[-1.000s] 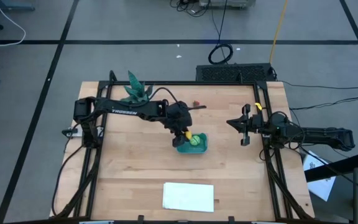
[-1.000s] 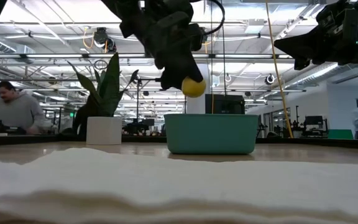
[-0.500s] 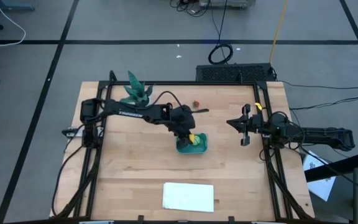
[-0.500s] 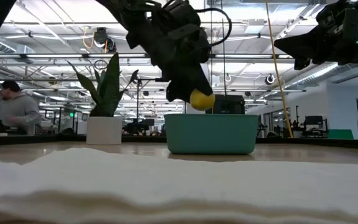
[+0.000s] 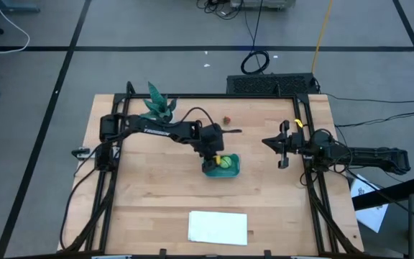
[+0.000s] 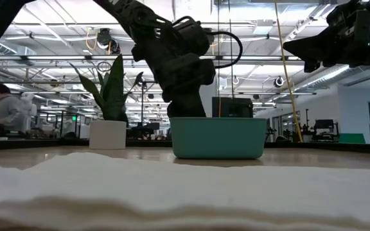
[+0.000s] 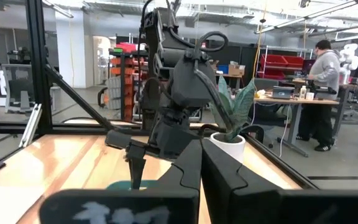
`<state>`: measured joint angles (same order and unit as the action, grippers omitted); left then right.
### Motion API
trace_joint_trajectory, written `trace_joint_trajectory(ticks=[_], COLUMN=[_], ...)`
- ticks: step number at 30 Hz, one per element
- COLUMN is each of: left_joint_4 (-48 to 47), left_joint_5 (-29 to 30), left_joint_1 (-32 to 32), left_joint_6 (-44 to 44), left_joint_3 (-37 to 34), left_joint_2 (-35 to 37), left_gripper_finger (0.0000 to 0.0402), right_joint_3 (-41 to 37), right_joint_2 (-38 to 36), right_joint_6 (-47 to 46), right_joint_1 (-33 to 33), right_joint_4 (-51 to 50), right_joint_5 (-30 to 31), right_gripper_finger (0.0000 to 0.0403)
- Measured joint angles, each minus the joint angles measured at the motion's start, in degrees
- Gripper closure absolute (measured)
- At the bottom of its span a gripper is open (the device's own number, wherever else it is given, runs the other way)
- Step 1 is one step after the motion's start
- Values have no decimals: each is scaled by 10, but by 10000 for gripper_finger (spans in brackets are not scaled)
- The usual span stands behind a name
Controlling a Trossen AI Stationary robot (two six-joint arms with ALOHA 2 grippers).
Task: Pick and placing Produce into tupperware
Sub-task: Put the yellow lemon into the blue bin
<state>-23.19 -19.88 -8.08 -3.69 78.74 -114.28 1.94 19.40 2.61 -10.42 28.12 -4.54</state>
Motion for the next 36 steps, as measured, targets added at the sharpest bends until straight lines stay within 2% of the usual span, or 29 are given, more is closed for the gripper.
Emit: trace_joint_trajectory(ticks=[14,23,36], left_joint_4=[-28,-33,-30], left_joint_5=[5,22,21], left_joint_1=[5,38,36], left_joint_6=[83,210,223], left_joint_3=[0,0,0], left_joint_2=[1,1,-1], left_gripper_finger=[188,188,188], right_joint_3=[0,0,0], right_joint_2=[0,0,0], right_joint_6=[0,2,4], right_joint_1=[0,0,0], right_joint_4=[3,3,4], right_joint_5=[1,2,2], right_gripper_finger=[403,403,403])
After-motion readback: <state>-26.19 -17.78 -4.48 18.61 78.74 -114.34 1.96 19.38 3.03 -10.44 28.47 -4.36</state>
